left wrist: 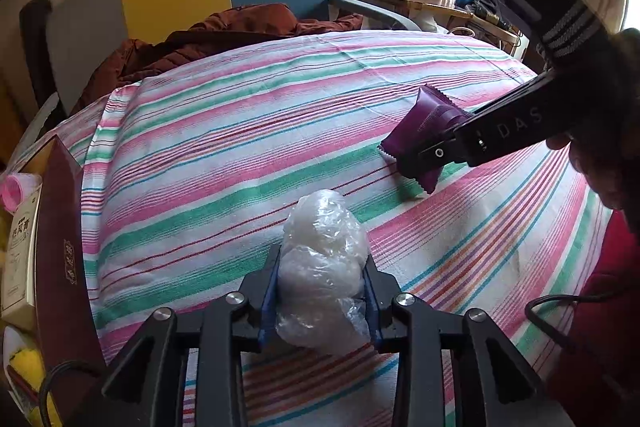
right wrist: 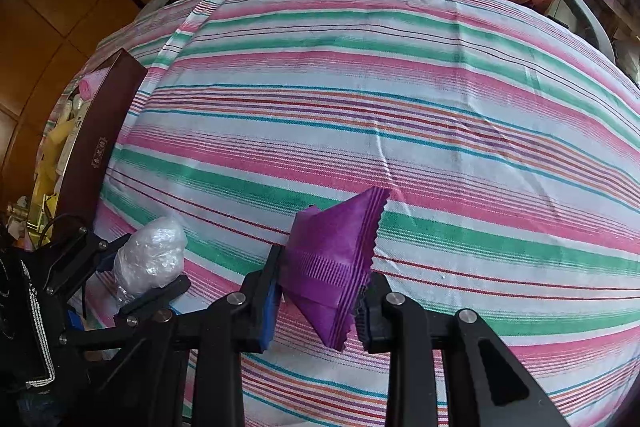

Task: Organize objects
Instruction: 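Carry the plastic bag and purple packet into the gold tray, opening both grippers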

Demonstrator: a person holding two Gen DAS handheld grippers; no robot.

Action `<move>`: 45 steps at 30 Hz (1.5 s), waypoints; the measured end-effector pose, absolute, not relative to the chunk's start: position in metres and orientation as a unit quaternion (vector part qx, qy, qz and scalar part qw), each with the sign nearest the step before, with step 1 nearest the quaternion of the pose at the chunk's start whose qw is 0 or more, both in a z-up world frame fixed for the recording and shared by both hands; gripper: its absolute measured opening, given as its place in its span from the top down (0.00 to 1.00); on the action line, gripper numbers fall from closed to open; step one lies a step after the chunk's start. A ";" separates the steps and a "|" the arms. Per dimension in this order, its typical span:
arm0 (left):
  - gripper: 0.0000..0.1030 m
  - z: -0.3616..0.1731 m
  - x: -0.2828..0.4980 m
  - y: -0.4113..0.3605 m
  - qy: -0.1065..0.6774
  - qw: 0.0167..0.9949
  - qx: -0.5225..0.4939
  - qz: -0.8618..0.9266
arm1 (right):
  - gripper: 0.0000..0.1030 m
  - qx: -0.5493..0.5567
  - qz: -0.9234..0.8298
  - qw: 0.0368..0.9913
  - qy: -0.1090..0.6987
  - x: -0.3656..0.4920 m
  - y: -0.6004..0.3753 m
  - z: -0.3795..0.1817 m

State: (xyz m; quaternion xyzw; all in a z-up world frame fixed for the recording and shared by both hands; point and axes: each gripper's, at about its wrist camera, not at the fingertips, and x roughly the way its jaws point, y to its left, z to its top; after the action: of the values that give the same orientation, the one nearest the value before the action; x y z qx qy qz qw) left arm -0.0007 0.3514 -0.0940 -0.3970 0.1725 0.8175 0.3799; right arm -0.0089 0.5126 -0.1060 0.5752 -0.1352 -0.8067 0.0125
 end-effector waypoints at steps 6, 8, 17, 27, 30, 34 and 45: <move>0.66 -0.051 0.009 0.338 0.151 0.393 -0.361 0.832 | 0.71 0.573 -0.810 -0.010 -0.122 -0.008 0.515 -0.104; 0.66 -0.036 0.010 0.330 0.143 0.393 -0.352 0.837 | 0.71 0.575 -0.810 -0.016 -0.115 -0.007 0.515 -0.104; 0.66 0.023 0.021 0.285 0.115 0.385 -0.314 0.860 | 0.71 0.592 -0.802 -0.048 -0.062 -0.012 0.496 -0.103; 0.66 0.030 0.017 0.241 0.100 0.357 -0.304 0.877 | 0.71 0.597 -0.799 -0.051 -0.047 -0.011 0.456 -0.102; 0.66 0.025 0.014 0.229 0.094 0.350 -0.309 0.880 | 0.72 0.598 -0.799 -0.050 -0.041 -0.010 0.444 -0.101; 0.66 0.020 0.009 0.215 0.084 0.342 -0.316 0.881 | 0.72 0.597 -0.800 -0.055 -0.032 -0.008 0.433 -0.103; 0.66 0.013 -0.003 0.162 0.051 0.317 -0.325 0.889 | 0.75 0.548 -0.832 -0.067 -0.059 -0.008 0.408 -0.072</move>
State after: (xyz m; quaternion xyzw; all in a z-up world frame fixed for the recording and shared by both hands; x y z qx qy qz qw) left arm -0.0027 0.1618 0.0133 -0.3254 0.0507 0.8892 0.3175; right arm -0.0080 0.4081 -0.0716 0.5479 -0.0590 -0.8318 -0.0666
